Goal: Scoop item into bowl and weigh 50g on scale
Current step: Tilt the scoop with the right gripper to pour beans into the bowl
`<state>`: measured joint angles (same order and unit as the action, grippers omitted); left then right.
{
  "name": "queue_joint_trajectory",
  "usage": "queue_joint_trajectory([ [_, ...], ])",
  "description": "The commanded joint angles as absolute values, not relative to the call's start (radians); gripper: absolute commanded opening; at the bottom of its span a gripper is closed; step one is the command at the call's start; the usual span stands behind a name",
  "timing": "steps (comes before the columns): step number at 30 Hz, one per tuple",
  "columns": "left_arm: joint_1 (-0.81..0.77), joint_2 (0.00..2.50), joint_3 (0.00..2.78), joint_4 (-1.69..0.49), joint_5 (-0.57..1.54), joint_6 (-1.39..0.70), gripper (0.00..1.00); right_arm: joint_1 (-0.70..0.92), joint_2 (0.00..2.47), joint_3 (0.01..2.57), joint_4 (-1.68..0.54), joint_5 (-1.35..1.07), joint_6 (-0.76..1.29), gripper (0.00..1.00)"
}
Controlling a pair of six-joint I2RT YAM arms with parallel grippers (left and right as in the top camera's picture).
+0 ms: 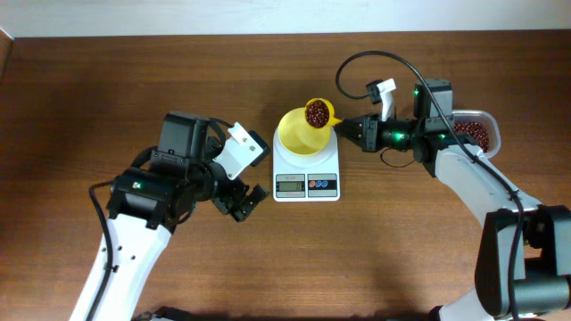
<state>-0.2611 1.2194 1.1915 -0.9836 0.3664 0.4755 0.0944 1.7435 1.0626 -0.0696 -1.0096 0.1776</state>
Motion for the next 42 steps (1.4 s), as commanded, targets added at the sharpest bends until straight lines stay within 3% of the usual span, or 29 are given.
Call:
queue_joint_trajectory([
  [1,-0.257,1.216,1.213,-0.982,0.369,0.488,0.99,0.101,1.710,1.066,-0.067,-1.012,0.062,0.04],
  [20,-0.257,1.216,1.213,-0.982,0.369,0.488,0.99,0.125,1.710,1.065,-0.067,-0.955,-0.178,0.04],
  [42,-0.257,1.216,1.213,-0.982,0.369,0.488,0.99,0.125,1.730,1.064,-0.045,-1.037,-0.233,0.04],
])
